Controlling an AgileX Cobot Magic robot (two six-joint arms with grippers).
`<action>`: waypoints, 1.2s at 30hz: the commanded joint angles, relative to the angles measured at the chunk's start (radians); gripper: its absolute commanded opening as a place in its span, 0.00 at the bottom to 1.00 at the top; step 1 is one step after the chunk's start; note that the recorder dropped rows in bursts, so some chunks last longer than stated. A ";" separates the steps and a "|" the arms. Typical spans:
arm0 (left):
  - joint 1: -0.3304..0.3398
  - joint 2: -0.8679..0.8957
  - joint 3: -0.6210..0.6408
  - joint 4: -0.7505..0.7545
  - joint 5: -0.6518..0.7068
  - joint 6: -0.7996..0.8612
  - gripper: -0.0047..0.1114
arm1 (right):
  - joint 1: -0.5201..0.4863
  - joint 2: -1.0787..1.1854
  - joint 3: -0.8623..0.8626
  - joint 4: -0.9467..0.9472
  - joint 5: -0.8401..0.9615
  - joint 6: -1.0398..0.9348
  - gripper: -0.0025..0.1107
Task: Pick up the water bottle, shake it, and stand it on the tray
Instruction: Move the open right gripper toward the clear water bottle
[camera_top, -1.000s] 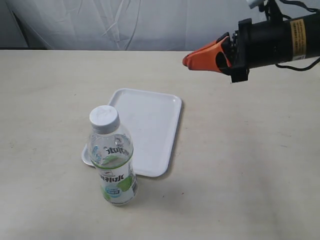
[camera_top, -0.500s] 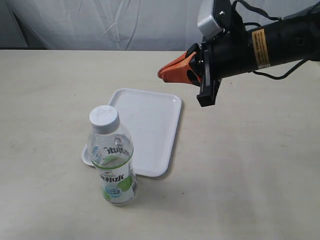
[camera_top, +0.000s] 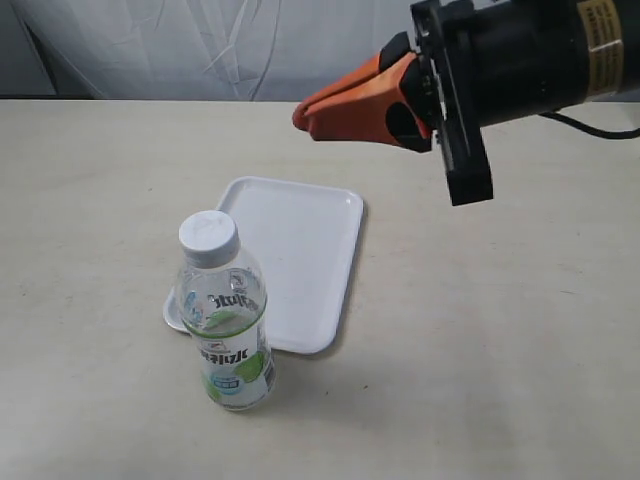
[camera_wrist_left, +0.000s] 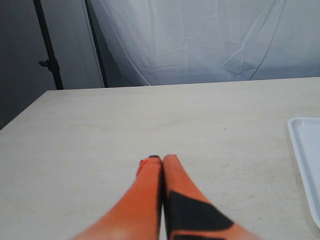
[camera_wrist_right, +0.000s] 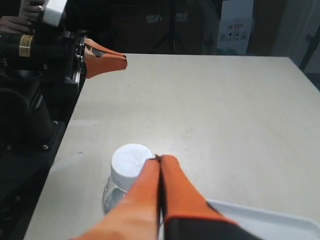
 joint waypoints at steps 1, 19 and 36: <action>0.004 -0.005 0.002 0.001 -0.005 -0.008 0.04 | 0.000 -0.028 0.004 0.004 -0.015 0.007 0.18; 0.004 -0.005 0.002 0.001 -0.005 -0.008 0.04 | 0.128 0.106 0.016 0.004 0.081 0.063 0.72; 0.004 -0.005 0.002 0.001 -0.005 -0.008 0.04 | 0.192 0.197 0.059 0.004 0.161 0.064 0.72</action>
